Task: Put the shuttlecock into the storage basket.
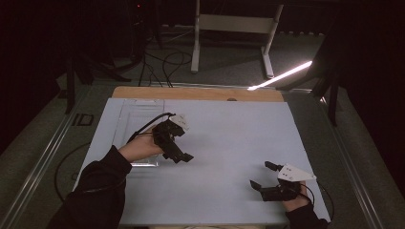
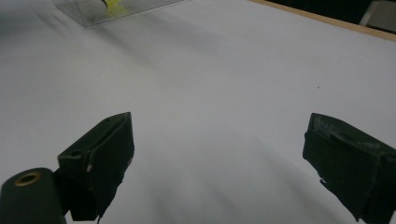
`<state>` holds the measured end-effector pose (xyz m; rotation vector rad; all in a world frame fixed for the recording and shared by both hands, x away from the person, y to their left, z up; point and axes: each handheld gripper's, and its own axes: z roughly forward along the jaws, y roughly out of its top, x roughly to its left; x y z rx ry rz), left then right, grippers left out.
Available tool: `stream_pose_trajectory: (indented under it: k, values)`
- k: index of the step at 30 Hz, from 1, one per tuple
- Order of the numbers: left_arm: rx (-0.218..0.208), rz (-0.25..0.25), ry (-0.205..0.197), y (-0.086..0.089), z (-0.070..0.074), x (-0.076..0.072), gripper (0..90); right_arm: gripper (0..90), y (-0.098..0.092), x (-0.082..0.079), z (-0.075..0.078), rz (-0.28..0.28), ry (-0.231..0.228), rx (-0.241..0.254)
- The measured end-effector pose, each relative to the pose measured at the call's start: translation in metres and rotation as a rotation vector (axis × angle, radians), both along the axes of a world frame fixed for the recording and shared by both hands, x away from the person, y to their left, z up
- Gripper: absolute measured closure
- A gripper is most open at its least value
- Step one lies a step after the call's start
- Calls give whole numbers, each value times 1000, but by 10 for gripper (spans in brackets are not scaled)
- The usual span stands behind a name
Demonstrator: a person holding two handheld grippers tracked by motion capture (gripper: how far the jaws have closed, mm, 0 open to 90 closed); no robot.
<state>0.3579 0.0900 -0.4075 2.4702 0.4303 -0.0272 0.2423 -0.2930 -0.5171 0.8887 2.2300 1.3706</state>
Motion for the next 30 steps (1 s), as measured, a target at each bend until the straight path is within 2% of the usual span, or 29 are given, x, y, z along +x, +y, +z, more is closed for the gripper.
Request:
stream_pose_trajectory:
  k: [4, 5, 8, 11, 16, 20, 21, 22, 23, 25, 28, 30]
  values:
    - [-26, -12, 4, -7, -5, -3, 0, 88, 0, 0, 0, 0, 3, 1]
    - [-43, -24, 6, -11, -8, -5, 0, 88, 0, 0, 0, 0, 2, 1]
    - [-52, -30, 3, -15, -11, -8, 0, 88, 0, 0, 0, -1, 3, 4]
    - [-88, -44, 5, -22, -18, -13, 0, 88, -1, 0, 1, -2, 2, 5]
    - [-104, -67, 5, -28, -27, -21, 0, 88, -1, -1, 1, -1, 2, 4]
    - [-134, -68, -10, -30, -32, -24, 0, 88, 0, -1, 0, -1, 2, 3]
    - [-157, -64, -17, -31, -35, -27, 0, 88, 0, 0, 0, 1, -1, 1]
    - [-157, -64, -17, -31, -35, -27, 0, 88, 0, 0, 0, 1, -1, 1]
    - [-184, -65, -11, -31, -37, -28, 0, 88, 0, 0, 0, 0, -1, 3]
    - [-210, -61, -4, -31, -40, -30, 0, 88, -1, -1, 1, 0, 0, 2]
    - [-224, -67, 12, -29, -44, -33, 0, 88, -1, -1, 1, 1, -1, 2]
    - [-224, -71, 17, -26, -52, -37, 0, 88, -1, -1, 1, 0, 0, 2]
